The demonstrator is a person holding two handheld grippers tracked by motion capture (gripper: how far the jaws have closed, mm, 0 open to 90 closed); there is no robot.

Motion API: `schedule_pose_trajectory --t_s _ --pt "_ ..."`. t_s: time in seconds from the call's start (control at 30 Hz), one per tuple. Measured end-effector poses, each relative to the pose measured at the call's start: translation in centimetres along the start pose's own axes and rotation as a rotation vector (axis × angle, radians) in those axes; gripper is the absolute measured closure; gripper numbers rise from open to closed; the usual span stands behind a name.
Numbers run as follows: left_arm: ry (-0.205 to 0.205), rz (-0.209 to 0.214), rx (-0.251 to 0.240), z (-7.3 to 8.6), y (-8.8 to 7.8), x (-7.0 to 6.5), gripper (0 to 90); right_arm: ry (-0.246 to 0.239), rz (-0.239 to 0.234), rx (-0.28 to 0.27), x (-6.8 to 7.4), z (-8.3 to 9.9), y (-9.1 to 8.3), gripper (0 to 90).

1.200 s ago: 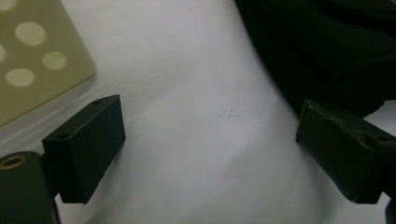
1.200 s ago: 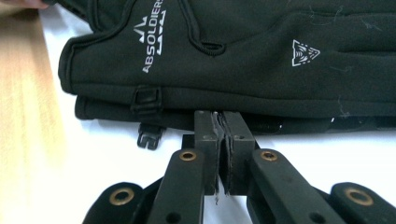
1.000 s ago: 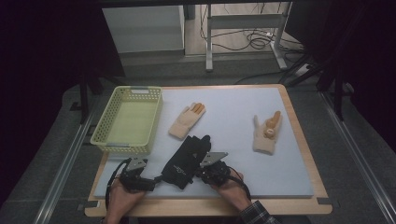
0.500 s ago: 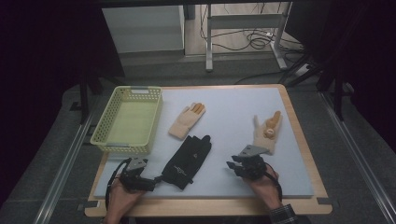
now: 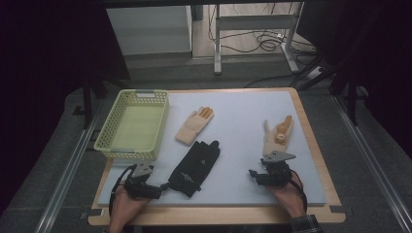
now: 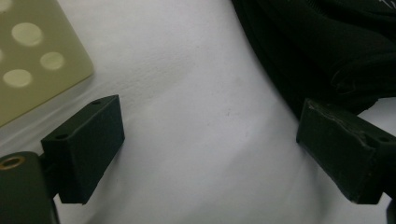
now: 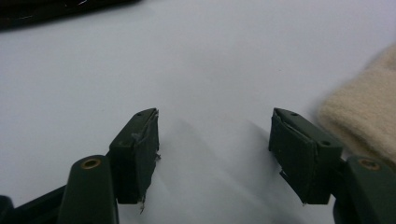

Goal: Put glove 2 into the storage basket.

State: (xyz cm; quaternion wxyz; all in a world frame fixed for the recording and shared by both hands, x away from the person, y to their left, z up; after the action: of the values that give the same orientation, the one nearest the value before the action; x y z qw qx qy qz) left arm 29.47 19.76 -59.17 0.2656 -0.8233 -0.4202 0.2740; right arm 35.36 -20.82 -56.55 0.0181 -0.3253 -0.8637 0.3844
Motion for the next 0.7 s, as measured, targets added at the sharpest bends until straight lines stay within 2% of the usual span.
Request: schedule_pose_trajectory --t_s 0.13,0.2,0.27,0.37,0.5,0.6,0.7 --pt "-0.008 -0.002 0.026 -0.1 -0.3 -0.3 7.1 0.003 0.0 -0.001 0.0 0.0 0.0 31.9" --pt "-0.014 0.007 0.022 -0.3 -0.7 -0.6 6.3 0.002 0.001 -0.001 0.0 0.0 0.0 31.9" --pt "-0.035 0.05 0.011 -0.6 -1.3 -1.1 6.1 0.003 0.001 -0.001 0.0 0.0 0.0 31.9" --pt "-0.041 0.058 0.015 -1.4 -2.0 -1.9 4.7 0.003 0.001 -0.001 0.0 0.0 0.0 31.8" --pt "-0.048 0.053 0.023 -3.3 -2.7 -3.5 3.8 0.004 0.001 -0.001 0.0 0.0 0.0 31.8" --pt "-0.042 0.066 0.036 -4.7 -2.1 -5.0 3.1 0.004 0.001 -0.001 0.0 0.0 0.0 31.7" --pt "-0.026 0.05 0.064 -6.3 -0.4 -6.7 0.6 0.004 0.001 -0.002 0.0 0.1 0.0 31.6"
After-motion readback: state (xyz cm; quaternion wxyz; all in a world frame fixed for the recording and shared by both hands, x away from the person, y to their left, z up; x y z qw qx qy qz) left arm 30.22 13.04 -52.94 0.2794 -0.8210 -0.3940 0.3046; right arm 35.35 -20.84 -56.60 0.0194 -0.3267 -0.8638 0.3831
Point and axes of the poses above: each handheld gripper's, and its own axes: y roughly forward along the jaws, z roughly out of its underside, x roughly to its left, the point moved 5 cm from there along y, roughly forward along the jaws, and after that the axes turned 14 degrees about -y, right-handed, at the moved point
